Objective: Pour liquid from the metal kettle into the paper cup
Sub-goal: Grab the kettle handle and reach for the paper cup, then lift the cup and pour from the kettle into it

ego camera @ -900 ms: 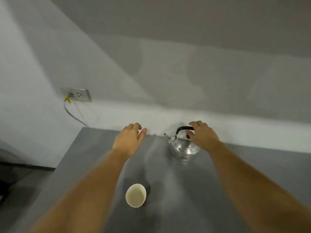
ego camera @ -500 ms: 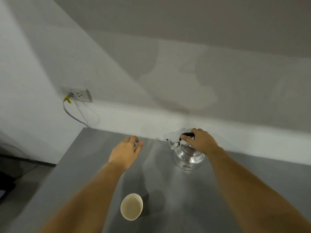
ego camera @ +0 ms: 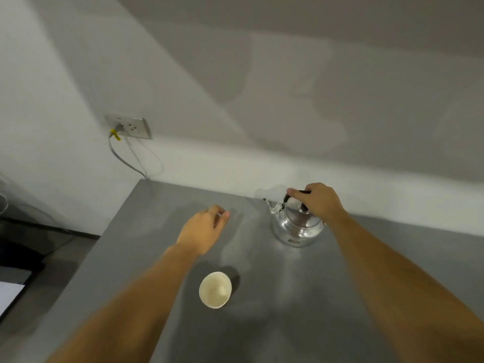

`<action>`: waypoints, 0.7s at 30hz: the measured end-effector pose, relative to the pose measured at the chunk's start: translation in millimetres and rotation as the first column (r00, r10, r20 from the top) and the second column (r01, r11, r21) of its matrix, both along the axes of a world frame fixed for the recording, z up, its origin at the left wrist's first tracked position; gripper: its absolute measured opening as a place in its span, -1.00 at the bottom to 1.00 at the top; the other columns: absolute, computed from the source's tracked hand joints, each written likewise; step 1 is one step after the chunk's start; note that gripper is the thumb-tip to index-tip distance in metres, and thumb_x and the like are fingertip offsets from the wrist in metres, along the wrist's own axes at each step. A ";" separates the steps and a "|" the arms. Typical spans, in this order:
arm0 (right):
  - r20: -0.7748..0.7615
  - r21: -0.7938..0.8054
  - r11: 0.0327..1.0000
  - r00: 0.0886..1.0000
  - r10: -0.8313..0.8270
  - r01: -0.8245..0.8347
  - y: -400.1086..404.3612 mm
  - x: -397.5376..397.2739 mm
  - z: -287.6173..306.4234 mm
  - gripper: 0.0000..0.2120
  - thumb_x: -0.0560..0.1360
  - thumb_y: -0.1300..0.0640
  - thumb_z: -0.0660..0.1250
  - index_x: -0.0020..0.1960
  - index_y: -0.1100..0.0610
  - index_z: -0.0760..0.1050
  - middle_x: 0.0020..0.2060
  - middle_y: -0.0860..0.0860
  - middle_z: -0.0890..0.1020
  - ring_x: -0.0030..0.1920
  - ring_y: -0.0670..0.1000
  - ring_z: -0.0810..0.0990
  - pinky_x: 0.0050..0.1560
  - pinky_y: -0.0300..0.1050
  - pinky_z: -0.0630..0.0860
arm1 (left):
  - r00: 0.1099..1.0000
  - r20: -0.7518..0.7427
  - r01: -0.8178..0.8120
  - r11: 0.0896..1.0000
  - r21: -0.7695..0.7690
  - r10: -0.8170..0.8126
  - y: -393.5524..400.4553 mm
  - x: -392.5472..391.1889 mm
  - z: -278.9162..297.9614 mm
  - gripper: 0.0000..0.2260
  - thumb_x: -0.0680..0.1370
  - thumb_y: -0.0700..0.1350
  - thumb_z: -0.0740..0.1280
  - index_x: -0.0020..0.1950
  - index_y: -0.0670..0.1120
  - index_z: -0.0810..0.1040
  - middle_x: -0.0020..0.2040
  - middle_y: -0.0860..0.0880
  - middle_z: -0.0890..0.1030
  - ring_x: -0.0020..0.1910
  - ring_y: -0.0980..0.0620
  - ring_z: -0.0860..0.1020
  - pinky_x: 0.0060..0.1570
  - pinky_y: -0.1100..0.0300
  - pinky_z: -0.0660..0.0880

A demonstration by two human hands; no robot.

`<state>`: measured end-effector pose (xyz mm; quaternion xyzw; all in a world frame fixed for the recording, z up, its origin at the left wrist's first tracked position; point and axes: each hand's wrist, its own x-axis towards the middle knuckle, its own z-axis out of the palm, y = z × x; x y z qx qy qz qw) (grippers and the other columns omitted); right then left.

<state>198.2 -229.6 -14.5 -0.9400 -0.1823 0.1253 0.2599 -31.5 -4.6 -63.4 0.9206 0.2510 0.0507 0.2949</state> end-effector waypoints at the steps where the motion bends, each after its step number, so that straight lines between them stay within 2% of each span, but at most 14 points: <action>1: 0.012 0.008 1.000 1.000 -0.001 0.001 -1.1 -6.6 3.4 -0.39 0.32 -0.47 0.30 -0.39 0.10 0.46 -0.52 -0.03 0.55 -0.43 0.00 0.53 -0.44 -0.13 0.31 | 1.000 0.030 -0.005 0.999 -0.037 0.006 -2.5 -8.1 -1.2 -0.64 0.72 0.17 0.18 0.31 -0.02 0.59 0.14 -0.05 0.73 0.09 -0.12 0.68 0.08 0.06 0.57; 4: 0.051 0.039 0.999 0.999 -0.002 0.000 -7.5 -29.1 14.3 -0.38 0.30 -0.47 0.28 -0.38 0.12 0.51 -0.50 -0.01 0.60 -0.41 0.01 0.57 -0.44 -0.14 0.33 | 0.995 0.094 -0.009 0.992 -0.123 0.021 -11.1 -38.7 -10.6 -0.64 0.71 0.18 0.19 0.32 0.03 0.62 0.15 -0.02 0.75 0.09 -0.06 0.70 0.12 0.08 0.58; 9: 0.095 0.056 0.998 0.995 0.017 -0.022 -21.1 -73.9 31.7 -0.43 0.35 -0.47 0.31 -0.39 0.05 0.51 -0.48 -0.02 0.62 -0.38 0.01 0.58 -0.40 -0.12 0.42 | 0.981 0.167 -0.051 0.956 -0.289 0.103 -25.8 -97.4 -36.5 -0.57 0.67 0.27 0.21 0.36 0.05 0.62 0.24 0.09 0.70 0.24 0.07 0.65 0.31 0.02 0.55; 11: 0.089 0.081 0.996 0.996 0.025 -0.032 -27.0 -92.7 37.8 -0.45 0.35 -0.45 0.33 -0.38 0.05 0.52 -0.47 -0.03 0.62 -0.39 0.01 0.59 -0.40 -0.11 0.46 | 0.979 0.176 -0.038 0.936 -0.350 0.106 -34.3 -118.2 -47.9 -0.50 0.58 0.43 0.18 0.39 0.21 0.56 0.28 0.26 0.64 0.30 0.15 0.60 0.36 0.06 0.52; 13: 0.078 0.111 0.993 0.997 0.025 -0.034 -32.4 -110.1 42.9 -0.45 0.35 -0.42 0.37 -0.38 0.08 0.52 -0.49 -0.02 0.60 -0.40 0.02 0.58 -0.40 -0.11 0.45 | 0.984 0.158 -0.009 0.918 -0.395 0.077 -40.8 -132.3 -61.0 -0.53 0.48 0.55 0.20 0.36 0.49 0.43 0.28 0.47 0.52 0.36 0.28 0.51 0.39 0.17 0.43; 14: 0.070 0.125 0.992 0.997 0.025 -0.033 -34.9 -118.5 44.8 -0.46 0.35 -0.41 0.39 -0.39 0.08 0.50 -0.51 -0.03 0.59 -0.42 0.01 0.56 -0.41 -0.11 0.43 | 0.987 0.143 -0.006 0.909 -0.417 0.072 -42.9 -137.1 -68.0 -0.48 0.42 0.57 0.25 0.36 0.52 0.38 0.31 0.48 0.49 0.39 0.29 0.47 0.41 0.18 0.39; 18: 0.043 0.146 0.989 0.999 0.023 -0.029 -43.2 -144.8 47.2 -0.45 0.34 -0.38 0.43 -0.43 0.10 0.46 -0.56 -0.03 0.55 -0.49 0.00 0.49 -0.41 -0.10 0.40 | 0.993 0.089 -0.018 0.838 -0.546 0.080 -47.6 -144.4 -94.7 -0.10 0.27 0.45 0.55 0.55 0.28 0.33 0.46 0.23 0.49 0.46 0.18 0.47 0.45 0.09 0.42; 19: 0.042 0.137 0.990 0.999 0.025 -0.031 -44.5 -150.0 46.6 -0.44 0.34 -0.38 0.43 -0.42 0.11 0.46 -0.55 0.00 0.54 -0.49 0.01 0.49 -0.40 -0.09 0.40 | 0.994 0.085 -0.011 0.822 -0.569 0.072 -48.7 -144.2 -98.4 -0.05 0.24 0.42 0.60 0.56 0.26 0.34 0.45 0.21 0.51 0.43 0.19 0.51 0.43 0.11 0.46; 21: 0.055 0.109 0.993 0.998 0.035 -0.041 -46.8 -160.2 45.0 -0.41 0.34 -0.40 0.41 -0.40 0.13 0.43 -0.54 0.03 0.53 -0.50 0.01 0.46 -0.41 -0.09 0.37 | 0.994 0.100 0.014 0.820 -0.573 0.053 -51.4 -142.2 -103.2 -0.10 0.19 0.37 0.66 0.48 0.32 0.40 0.36 0.24 0.58 0.34 0.25 0.57 0.31 0.26 0.54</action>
